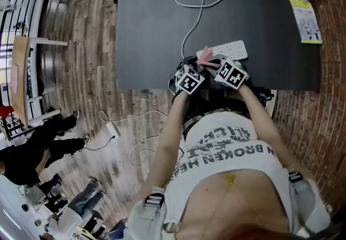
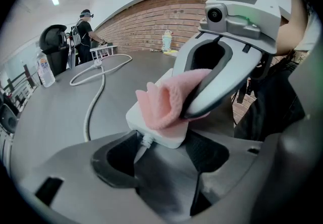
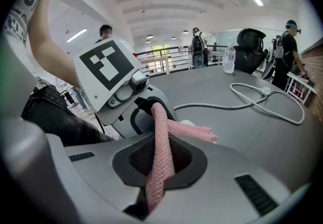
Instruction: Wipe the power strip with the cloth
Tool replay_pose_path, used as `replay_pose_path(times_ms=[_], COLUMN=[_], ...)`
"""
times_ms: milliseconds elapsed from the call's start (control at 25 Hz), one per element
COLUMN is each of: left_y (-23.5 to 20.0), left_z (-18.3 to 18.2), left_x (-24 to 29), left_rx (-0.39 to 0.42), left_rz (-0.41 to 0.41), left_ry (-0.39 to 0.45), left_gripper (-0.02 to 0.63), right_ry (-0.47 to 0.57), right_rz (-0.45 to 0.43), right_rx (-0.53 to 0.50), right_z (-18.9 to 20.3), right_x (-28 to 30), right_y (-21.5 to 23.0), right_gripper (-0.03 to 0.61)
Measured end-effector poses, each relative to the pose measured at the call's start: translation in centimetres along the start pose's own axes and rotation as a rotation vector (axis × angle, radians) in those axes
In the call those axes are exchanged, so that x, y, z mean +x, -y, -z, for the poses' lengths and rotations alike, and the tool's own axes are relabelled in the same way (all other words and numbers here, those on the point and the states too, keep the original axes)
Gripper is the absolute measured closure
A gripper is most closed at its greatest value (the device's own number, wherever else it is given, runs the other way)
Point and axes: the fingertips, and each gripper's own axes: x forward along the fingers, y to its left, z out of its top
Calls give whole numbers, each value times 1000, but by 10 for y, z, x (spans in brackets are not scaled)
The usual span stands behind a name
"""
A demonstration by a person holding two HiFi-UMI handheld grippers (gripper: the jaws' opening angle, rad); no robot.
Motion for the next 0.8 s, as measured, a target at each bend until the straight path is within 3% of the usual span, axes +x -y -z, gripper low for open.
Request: replay_pose_path(times_ms=[200,800], left_y=[1,1], left_z=[1,2], left_x=[-1,-1], left_rx=[1,5], left_rz=[1,4], left_ry=[-2,3], left_gripper=[331,331], right_ry=[-71,-47], right_rz=[5,42], right_rx=[-21,-6], right_z=[8,10], right_x=[14,13], right_y=[-6,-3], right_gripper=[561,563])
